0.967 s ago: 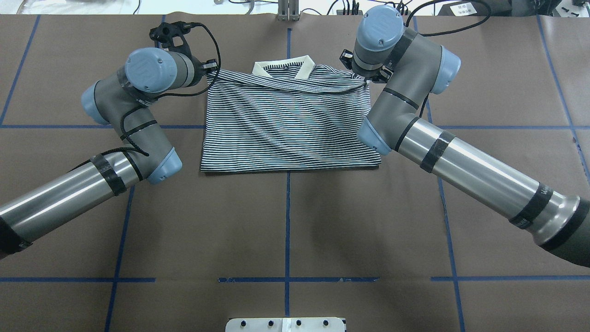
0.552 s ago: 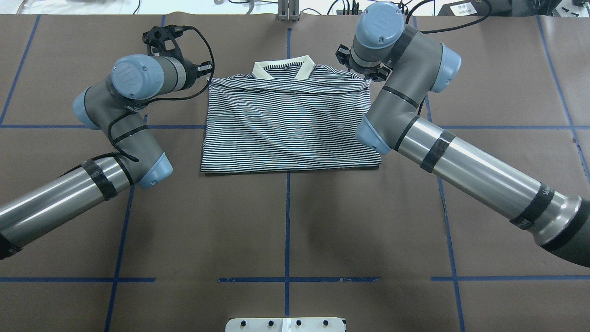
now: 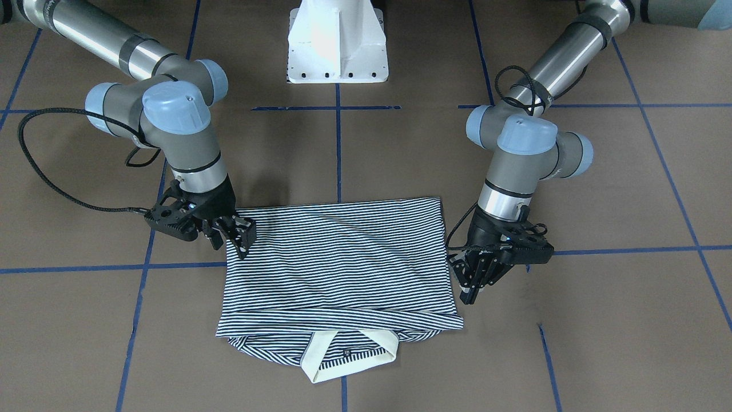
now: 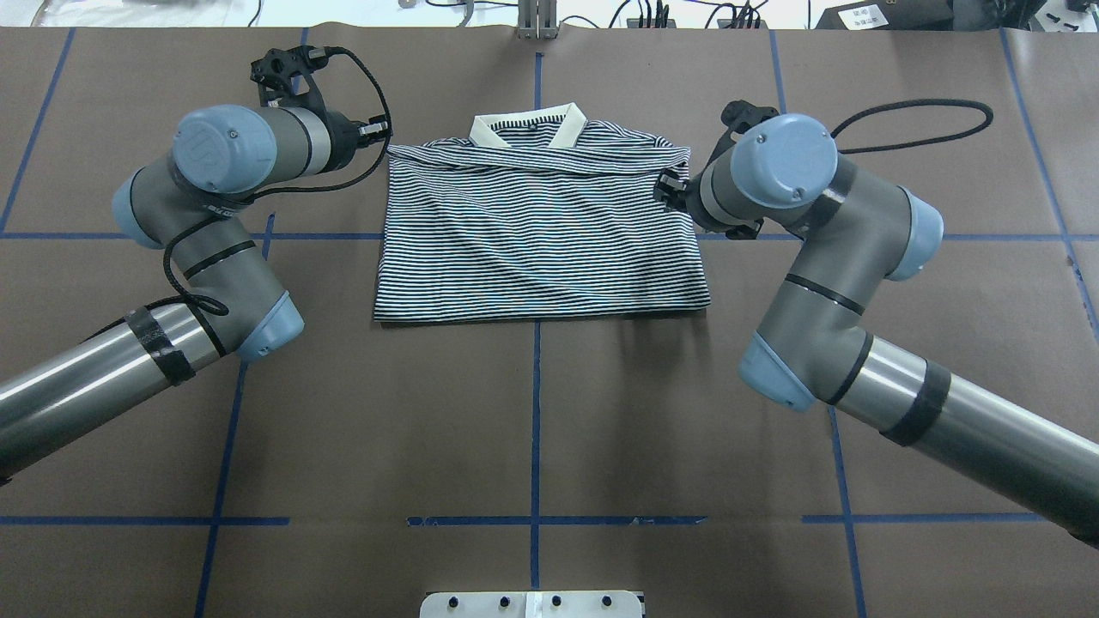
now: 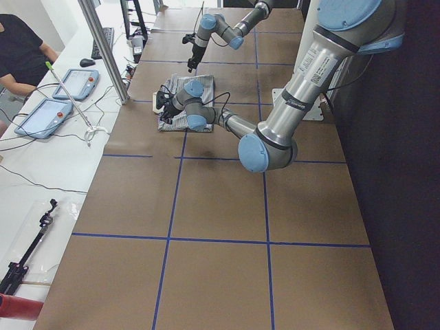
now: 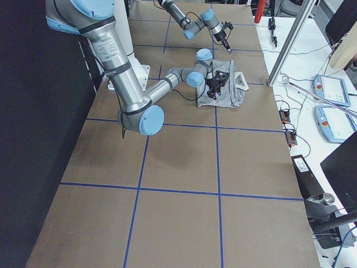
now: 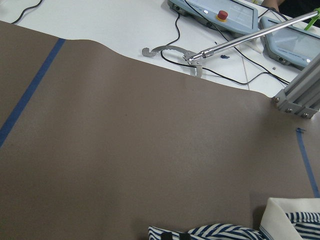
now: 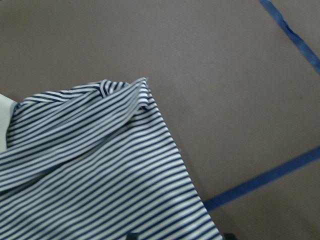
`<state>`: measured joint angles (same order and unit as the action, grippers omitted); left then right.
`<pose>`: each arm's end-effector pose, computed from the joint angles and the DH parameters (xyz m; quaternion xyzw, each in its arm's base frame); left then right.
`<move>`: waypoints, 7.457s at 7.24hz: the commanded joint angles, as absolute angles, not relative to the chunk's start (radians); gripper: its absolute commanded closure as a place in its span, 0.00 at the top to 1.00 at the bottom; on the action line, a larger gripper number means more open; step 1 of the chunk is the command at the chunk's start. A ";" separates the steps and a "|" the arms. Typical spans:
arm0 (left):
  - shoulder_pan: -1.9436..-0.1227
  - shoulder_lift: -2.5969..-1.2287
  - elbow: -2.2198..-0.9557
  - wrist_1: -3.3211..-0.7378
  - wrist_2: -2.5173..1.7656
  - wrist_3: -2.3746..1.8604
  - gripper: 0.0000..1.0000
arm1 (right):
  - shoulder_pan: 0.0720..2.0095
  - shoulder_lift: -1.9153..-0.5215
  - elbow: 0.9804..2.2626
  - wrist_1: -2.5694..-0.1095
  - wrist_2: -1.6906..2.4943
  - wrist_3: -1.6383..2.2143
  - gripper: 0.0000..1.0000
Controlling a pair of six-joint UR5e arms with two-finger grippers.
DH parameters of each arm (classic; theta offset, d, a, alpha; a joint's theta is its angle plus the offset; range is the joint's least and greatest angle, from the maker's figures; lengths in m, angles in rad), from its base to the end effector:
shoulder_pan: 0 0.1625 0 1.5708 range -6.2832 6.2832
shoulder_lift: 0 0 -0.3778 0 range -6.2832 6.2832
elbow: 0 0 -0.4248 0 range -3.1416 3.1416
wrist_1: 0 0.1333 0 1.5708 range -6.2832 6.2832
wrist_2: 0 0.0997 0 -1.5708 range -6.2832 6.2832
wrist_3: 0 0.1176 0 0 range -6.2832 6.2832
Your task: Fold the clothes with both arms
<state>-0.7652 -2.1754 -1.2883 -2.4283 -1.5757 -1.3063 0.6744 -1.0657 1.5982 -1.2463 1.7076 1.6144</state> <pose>0.4594 -0.6252 0.2915 0.2721 0.4851 -0.2046 0.8055 -0.4752 -0.5300 0.2784 0.0695 -0.4134 0.2922 0.8596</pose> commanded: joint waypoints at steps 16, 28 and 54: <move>-0.764 -2.134 -1.313 -2.431 -1.575 -1.305 0.18 | 0.538 -1.219 1.756 -1.247 1.608 1.752 0.00; -0.610 -2.000 -1.745 -2.198 -1.721 -1.471 0.37 | 0.267 -1.643 2.296 -1.250 1.644 1.985 1.00; -0.631 -2.077 -1.634 -1.918 -1.523 -1.274 0.00 | 0.505 -1.396 2.094 -1.246 1.657 1.878 1.00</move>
<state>-0.5347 -2.0503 -1.6942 -1.8503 -1.5197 -1.3566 0.4983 -1.3981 2.0905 -1.2469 1.6522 1.8788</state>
